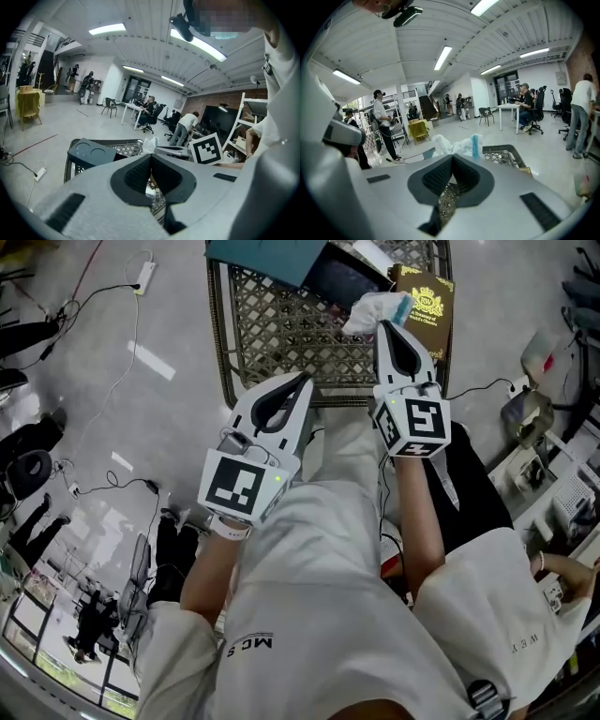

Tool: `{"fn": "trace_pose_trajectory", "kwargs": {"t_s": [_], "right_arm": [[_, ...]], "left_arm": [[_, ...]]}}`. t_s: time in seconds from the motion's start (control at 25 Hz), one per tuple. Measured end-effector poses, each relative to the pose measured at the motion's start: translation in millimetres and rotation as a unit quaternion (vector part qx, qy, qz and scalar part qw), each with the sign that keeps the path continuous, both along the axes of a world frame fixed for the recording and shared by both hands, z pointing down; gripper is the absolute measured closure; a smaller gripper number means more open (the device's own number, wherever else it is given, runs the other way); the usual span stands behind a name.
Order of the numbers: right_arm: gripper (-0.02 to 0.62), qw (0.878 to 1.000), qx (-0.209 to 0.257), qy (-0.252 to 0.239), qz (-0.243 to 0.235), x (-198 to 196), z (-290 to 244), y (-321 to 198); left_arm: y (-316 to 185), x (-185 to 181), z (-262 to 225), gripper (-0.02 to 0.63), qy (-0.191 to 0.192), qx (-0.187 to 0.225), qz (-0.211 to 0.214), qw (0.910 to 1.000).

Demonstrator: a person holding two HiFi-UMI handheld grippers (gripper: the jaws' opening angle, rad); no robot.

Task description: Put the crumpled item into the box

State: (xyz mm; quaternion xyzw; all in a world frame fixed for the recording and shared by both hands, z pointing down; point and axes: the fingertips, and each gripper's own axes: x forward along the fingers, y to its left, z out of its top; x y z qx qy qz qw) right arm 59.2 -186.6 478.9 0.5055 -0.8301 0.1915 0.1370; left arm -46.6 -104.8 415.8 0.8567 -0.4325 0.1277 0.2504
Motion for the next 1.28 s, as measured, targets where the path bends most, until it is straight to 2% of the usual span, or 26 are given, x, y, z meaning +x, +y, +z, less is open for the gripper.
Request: {"fn": "trace_pose_trajectory", "kwargs": {"t_s": [0.52, 0.68, 1.28], "right_arm": [[0.577, 0.999, -0.035, -0.003, 0.017, 4.7, 72.7, -37.8], [0.577, 0.999, -0.043, 0.002, 0.016, 5.3, 97.6, -48.0], [0.577, 0.995, -0.096, -0.01, 0.019, 3.7, 160.0, -65.9]], "left_arm": [[-20.1, 10.4, 37.4, 0.581, 0.005, -0.029, -0.018, 0.9994], [-20.8, 15.2, 54.0, 0.581, 0.003, -0.048, -0.017, 0.9987], [-22.3, 36.3, 80.7, 0.581, -0.001, -0.071, -0.01, 0.9974]]}}
